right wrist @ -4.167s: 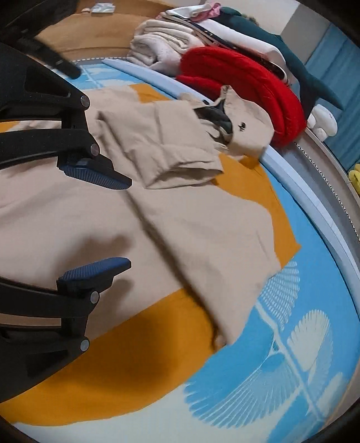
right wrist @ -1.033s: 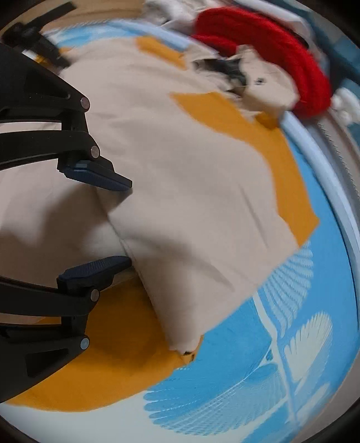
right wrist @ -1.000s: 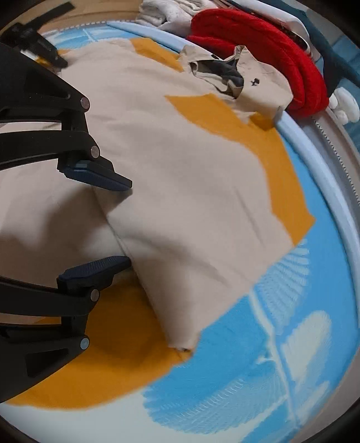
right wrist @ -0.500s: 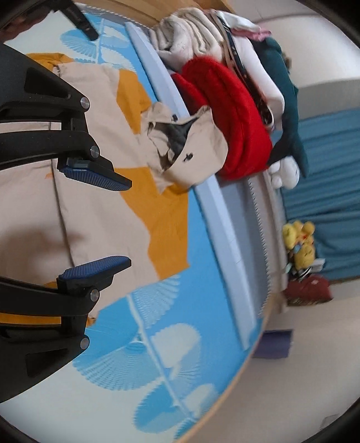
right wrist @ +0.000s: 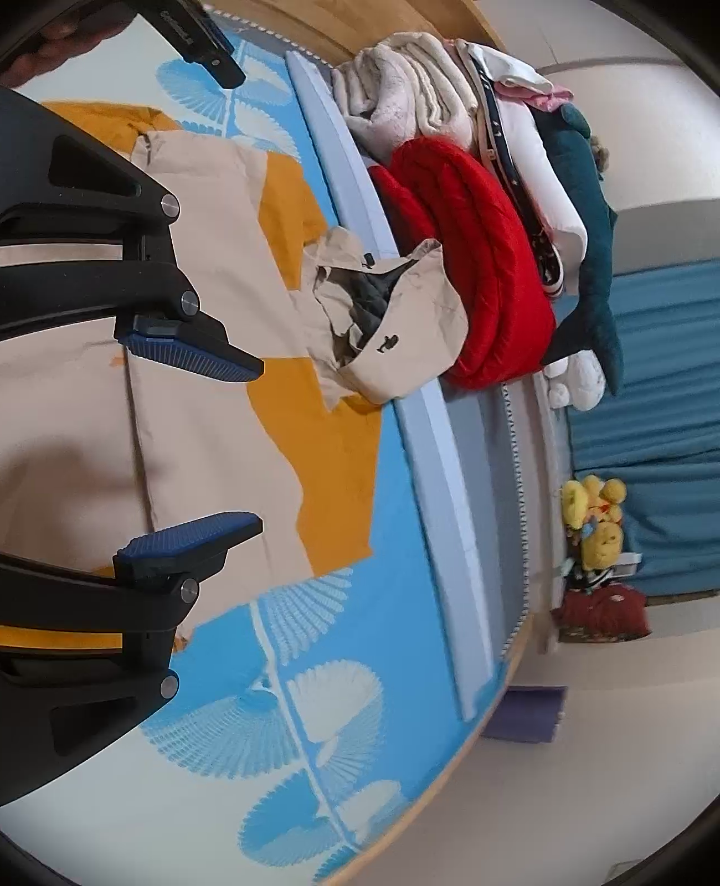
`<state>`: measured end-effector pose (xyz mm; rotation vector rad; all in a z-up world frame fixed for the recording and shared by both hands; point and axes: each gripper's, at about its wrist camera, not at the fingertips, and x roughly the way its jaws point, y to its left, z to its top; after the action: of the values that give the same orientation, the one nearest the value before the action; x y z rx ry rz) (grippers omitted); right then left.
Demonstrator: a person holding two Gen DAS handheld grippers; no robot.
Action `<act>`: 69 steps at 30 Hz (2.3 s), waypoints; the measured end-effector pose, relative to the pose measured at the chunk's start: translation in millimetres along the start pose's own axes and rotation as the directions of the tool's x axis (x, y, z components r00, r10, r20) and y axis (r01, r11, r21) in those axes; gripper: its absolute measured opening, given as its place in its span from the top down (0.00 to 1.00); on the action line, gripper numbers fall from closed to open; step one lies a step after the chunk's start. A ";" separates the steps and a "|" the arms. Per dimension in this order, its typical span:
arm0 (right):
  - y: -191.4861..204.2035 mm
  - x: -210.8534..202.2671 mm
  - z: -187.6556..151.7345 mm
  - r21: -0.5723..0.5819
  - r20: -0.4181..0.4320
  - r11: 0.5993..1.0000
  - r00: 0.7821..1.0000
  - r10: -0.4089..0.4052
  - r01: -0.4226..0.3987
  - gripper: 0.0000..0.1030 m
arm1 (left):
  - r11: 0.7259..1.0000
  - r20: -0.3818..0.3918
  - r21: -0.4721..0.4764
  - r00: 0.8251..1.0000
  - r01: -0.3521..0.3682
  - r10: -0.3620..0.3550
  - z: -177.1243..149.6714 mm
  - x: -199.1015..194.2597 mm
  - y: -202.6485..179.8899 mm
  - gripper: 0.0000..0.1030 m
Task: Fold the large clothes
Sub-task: 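Release the jacket and raise both tools above the folded jacket, then grasp the beige hood with the left tool and lift it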
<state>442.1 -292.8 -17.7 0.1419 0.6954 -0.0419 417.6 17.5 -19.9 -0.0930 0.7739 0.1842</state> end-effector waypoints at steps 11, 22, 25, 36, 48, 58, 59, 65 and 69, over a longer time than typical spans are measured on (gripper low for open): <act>0.6 -12.2 -2.7 -0.090 0.019 0.995 0.999 -0.028 0.030 0.51 | 1.000 0.024 0.015 1.000 -0.002 0.001 -4.0 -5.8 -9.8 0.45; -10.6 -9.8 0.0 -0.107 -0.005 0.994 0.999 -0.034 0.033 0.51 | 0.998 0.031 0.051 0.999 -0.040 0.038 -10.4 4.5 -18.4 0.64; -13.0 -8.0 -0.1 -0.116 -0.006 0.993 0.999 -0.039 0.038 0.51 | 0.998 0.029 0.046 0.999 -0.048 0.046 -10.6 7.6 -17.8 0.72; -12.7 -3.2 4.6 -0.089 -0.023 0.996 0.999 -0.027 0.025 0.84 | 1.000 -0.011 0.030 1.000 -0.006 0.007 -6.6 20.4 -7.8 0.85; -41.5 14.8 15.9 0.005 -0.092 1.000 0.996 0.005 -0.004 0.77 | 0.990 -0.109 -0.018 0.984 0.142 -0.143 92.8 149.1 -13.0 0.85; -50.9 28.8 11.2 0.050 -0.117 0.999 0.993 0.012 -0.006 0.71 | 0.953 -0.120 -0.165 0.954 0.252 -0.273 203.4 295.9 -18.2 0.59; -51.5 30.0 9.8 0.057 -0.122 0.998 0.992 0.015 -0.008 0.71 | 0.949 -0.116 -0.193 0.955 0.248 -0.273 210.3 308.9 -16.0 0.59; -52.2 32.8 4.3 0.094 -0.130 0.996 0.992 0.005 0.007 0.71 | 0.891 -0.115 -0.367 0.937 0.268 -0.329 225.6 369.6 -6.5 0.59; -47.6 30.7 3.2 0.072 -0.114 0.997 0.993 -0.004 0.012 0.71 | 0.900 -0.129 -0.344 0.936 0.267 -0.327 232.1 387.7 -15.6 0.63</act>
<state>463.5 -340.1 -40.5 0.2128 0.8087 -0.0676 851.3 88.0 -126.5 -0.5443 0.8987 0.0072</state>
